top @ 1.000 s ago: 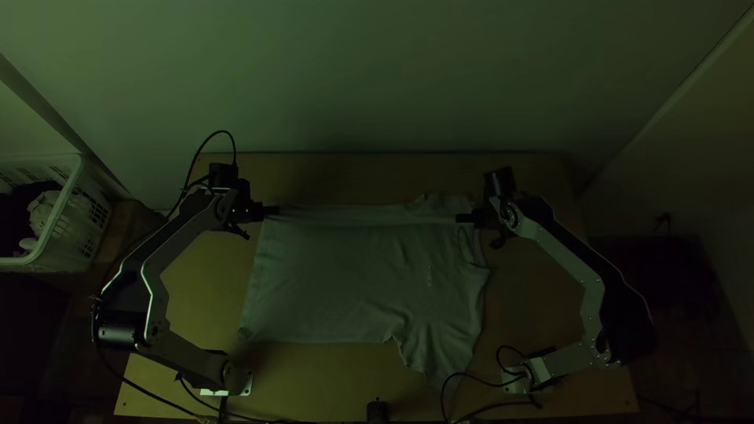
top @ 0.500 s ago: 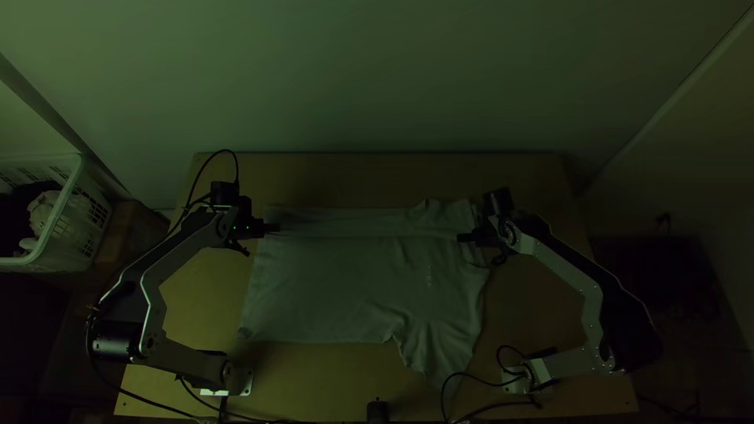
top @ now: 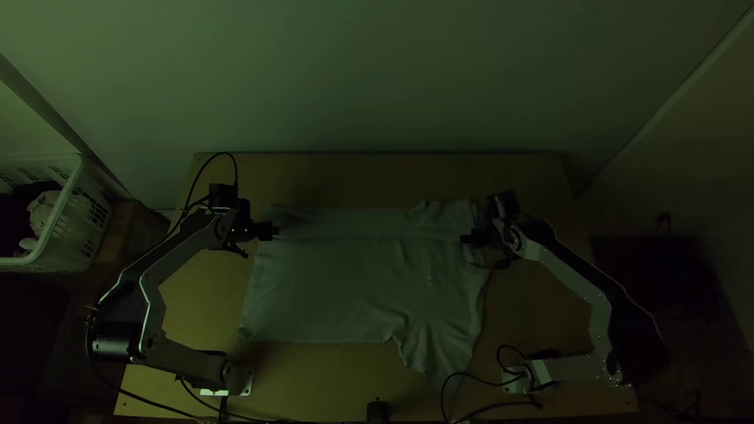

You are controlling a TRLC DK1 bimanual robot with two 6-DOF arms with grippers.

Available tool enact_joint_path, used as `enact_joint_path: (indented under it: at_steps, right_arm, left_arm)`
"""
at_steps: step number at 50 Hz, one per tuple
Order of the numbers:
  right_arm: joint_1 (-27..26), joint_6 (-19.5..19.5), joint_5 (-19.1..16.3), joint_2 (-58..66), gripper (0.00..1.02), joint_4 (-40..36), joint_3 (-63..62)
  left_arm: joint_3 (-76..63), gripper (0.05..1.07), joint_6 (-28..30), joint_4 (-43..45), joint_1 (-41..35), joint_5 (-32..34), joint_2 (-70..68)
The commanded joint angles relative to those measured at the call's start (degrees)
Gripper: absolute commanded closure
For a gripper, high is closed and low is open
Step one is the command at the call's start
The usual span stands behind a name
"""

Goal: Fold the t-shirt

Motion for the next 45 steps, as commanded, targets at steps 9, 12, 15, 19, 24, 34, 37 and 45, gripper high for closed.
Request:
enact_joint_path:
  at_steps: [9,12,15,19,24,34,37,45]
  right_arm:
    - [-0.3,0.6,0.5,-8.4,0.19,-7.4,1.3]
    - [-0.4,1.7,0.5,-10.4,0.19,-8.2,0.9]
    - [-0.7,2.5,0.5,-12.7,0.19,-8.9,0.4]
    - [-0.9,3.5,0.4,-15.2,0.19,-11.1,0.6]
    - [-1.0,4.5,0.4,-17.3,0.19,-13.6,0.6]
    - [-1.2,9.3,-4.1,-19.0,0.19,-21.8,2.8]
    - [-1.5,10.0,-8.3,-18.5,0.19,-24.8,3.9]
    - [-3.5,13.6,-16.1,-15.2,0.19,-34.1,6.6]
  left_arm:
    - [3.6,0.1,0.0,-4.1,1.5,4.5,-4.6]
    - [3.7,0.1,0.3,-4.7,1.6,4.7,-6.1]
    - [3.6,0.1,0.9,-5.5,1.6,4.7,-8.0]
    - [2.8,0.1,2.3,-7.0,1.6,4.7,-10.8]
    - [2.3,0.1,6.6,-11.4,1.6,4.7,-13.1]
    - [2.8,0.1,11.5,-23.0,3.7,4.7,-13.3]
    - [2.3,0.1,13.7,-26.7,3.7,4.7,-14.3]
    - [-1.5,0.1,18.2,-33.2,3.5,3.6,-18.4]
